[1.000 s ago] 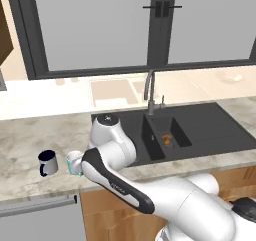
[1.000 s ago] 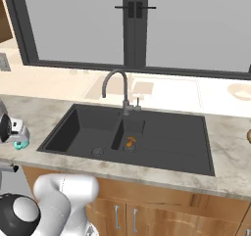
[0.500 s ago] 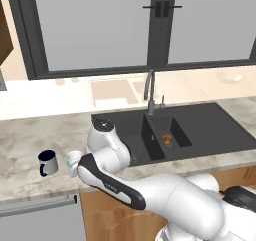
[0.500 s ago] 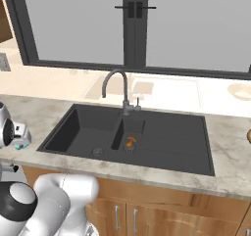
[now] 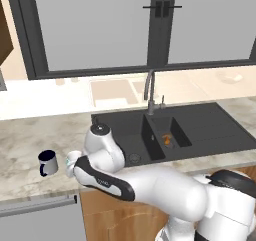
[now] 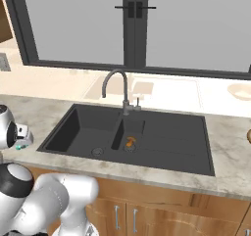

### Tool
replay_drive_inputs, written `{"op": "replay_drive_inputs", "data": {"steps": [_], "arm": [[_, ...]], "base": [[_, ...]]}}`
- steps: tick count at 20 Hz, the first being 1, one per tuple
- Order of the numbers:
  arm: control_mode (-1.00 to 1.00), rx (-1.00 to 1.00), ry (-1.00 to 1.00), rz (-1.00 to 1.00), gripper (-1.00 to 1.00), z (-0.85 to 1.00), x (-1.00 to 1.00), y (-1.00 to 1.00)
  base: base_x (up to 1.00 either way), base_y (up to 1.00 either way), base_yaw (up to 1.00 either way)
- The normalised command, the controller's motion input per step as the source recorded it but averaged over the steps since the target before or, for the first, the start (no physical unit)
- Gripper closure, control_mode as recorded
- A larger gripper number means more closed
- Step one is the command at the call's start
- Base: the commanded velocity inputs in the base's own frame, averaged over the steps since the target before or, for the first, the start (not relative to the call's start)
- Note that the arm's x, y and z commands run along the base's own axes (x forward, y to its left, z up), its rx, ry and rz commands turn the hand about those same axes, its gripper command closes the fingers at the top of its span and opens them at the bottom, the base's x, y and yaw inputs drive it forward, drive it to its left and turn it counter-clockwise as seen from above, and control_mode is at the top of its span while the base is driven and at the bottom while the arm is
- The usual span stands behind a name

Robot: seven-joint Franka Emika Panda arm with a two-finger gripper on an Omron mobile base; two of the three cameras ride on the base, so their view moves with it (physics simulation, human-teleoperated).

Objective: Clear the mugs and bowl far away from the sink.

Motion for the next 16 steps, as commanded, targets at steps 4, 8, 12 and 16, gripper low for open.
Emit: {"op": "replay_drive_inputs", "data": {"steps": [4, 8, 12, 16], "arm": [[-1.00, 0.00, 0.00, 0.02, -1.00, -0.08, 0.22, 0.25], [-1.00, 0.00, 0.00, 0.02, -1.00, -0.09, 0.18, 0.19], [-1.00, 0.00, 0.00, 0.02, -1.00, -0.11, 0.19, 0.19], [-1.00, 0.00, 0.00, 0.02, -1.00, -0.17, 0.17, 0.07]], "base": [[0.00, 0.00, 0.00], [0.00, 0.00, 0.00], [0.00, 0.00, 0.00], [0.00, 0.00, 0.00]]}}
